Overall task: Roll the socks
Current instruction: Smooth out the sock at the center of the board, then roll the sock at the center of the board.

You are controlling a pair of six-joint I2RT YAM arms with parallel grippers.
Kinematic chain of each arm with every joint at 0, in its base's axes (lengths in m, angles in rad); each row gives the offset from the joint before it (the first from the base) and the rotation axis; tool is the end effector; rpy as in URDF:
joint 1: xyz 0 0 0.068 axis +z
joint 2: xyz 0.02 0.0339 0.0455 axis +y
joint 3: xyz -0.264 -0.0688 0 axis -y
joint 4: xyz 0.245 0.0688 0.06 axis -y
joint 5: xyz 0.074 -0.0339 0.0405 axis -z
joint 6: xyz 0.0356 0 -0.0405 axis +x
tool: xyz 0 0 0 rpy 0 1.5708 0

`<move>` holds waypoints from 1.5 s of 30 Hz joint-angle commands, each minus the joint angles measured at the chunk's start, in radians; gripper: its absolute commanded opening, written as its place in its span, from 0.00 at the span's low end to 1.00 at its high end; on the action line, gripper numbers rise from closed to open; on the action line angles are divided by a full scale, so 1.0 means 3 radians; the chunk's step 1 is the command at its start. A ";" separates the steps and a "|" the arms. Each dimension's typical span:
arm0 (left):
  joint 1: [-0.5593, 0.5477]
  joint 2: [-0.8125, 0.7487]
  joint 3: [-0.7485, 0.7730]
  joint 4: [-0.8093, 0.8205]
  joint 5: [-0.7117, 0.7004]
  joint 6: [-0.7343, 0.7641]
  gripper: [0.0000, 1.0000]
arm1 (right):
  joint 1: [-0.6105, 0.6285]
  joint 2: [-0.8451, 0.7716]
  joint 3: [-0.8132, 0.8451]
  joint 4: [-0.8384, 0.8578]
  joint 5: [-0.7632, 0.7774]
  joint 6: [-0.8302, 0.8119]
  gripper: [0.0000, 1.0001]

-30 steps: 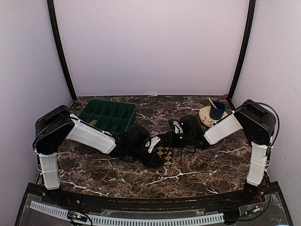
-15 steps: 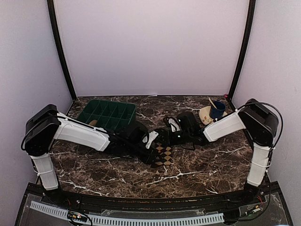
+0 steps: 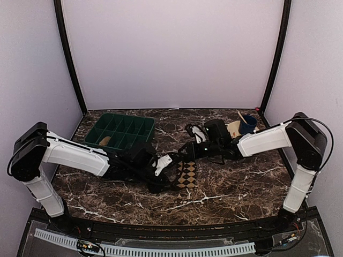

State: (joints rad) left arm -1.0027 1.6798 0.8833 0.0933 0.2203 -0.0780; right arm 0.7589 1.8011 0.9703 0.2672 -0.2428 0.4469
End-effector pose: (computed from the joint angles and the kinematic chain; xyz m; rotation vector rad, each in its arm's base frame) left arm 0.1795 -0.2957 0.1724 1.1736 2.0808 -0.7948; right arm 0.2710 0.2688 0.1721 -0.5032 2.2178 0.9369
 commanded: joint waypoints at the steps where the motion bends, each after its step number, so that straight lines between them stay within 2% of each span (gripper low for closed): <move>1: -0.0105 -0.0256 -0.0168 -0.0014 -0.0123 0.0510 0.44 | 0.0022 -0.0179 0.0043 -0.0218 0.0263 -0.0194 0.48; 8: -0.0383 -0.0282 -0.0233 0.0082 -0.0424 0.0991 0.46 | 0.0022 -0.0410 -0.0159 -0.0316 0.0569 -0.0255 0.49; 14: -0.0641 -0.0023 -0.0124 0.0159 -0.0945 0.1452 0.47 | 0.0024 -0.0604 -0.0342 -0.0351 0.0674 -0.0242 0.49; 24: -0.0718 0.0290 -0.0019 0.0537 -0.1555 0.2038 0.47 | 0.0042 -0.0930 -0.0592 -0.0351 0.0742 -0.0195 0.50; 31: -0.0710 0.0418 0.0072 0.0627 -0.1590 0.2248 0.47 | 0.0052 -0.1110 -0.0682 -0.0381 0.0756 -0.0165 0.50; 45: -0.0570 0.0506 0.0174 0.0221 -0.1301 0.2271 0.41 | 0.0057 -0.1268 -0.0714 -0.0478 0.0809 -0.0190 0.51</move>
State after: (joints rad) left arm -1.1873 1.8320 0.9154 0.2138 -0.2012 0.5922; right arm 0.7670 1.4544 0.7612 0.1173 -0.0177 0.3878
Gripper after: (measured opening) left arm 0.413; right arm 0.507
